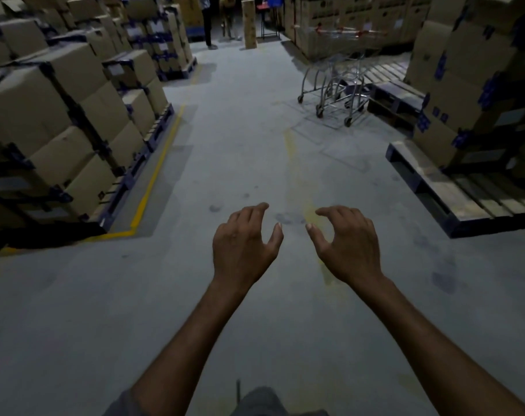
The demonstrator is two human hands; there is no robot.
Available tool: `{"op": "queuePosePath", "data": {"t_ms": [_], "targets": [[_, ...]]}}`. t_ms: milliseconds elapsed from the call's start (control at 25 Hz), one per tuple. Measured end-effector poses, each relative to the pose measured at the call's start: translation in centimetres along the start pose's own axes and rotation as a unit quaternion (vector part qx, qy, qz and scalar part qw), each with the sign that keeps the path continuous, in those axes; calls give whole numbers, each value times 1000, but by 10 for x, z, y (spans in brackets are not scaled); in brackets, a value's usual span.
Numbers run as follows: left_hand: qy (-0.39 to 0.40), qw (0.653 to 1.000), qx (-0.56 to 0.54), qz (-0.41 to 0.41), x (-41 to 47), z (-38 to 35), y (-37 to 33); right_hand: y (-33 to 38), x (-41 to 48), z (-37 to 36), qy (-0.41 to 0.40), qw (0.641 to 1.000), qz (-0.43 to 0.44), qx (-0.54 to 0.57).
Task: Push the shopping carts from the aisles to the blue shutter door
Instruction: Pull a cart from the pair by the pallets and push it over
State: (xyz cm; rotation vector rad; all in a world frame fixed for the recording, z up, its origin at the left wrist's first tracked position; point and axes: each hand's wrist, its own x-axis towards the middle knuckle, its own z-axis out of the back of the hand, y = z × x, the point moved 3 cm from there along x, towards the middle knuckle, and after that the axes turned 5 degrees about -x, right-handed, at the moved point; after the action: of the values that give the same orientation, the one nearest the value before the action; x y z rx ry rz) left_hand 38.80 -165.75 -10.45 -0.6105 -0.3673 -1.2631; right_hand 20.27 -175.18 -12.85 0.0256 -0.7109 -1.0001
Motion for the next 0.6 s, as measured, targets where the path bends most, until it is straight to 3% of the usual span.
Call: {"op": "queuePosePath", "data": {"t_ms": [360,520,600], "targets": [[74,989,-111,70,165,-147,36,-64,158,-105,26,997,-57,52],[57,985,-146,71,257,-202,59,-81,247,-143,18,997,-63,35],[26,988,-148,30,303,-221,67,-87,287,-156,-6,999,-52,12]]}}
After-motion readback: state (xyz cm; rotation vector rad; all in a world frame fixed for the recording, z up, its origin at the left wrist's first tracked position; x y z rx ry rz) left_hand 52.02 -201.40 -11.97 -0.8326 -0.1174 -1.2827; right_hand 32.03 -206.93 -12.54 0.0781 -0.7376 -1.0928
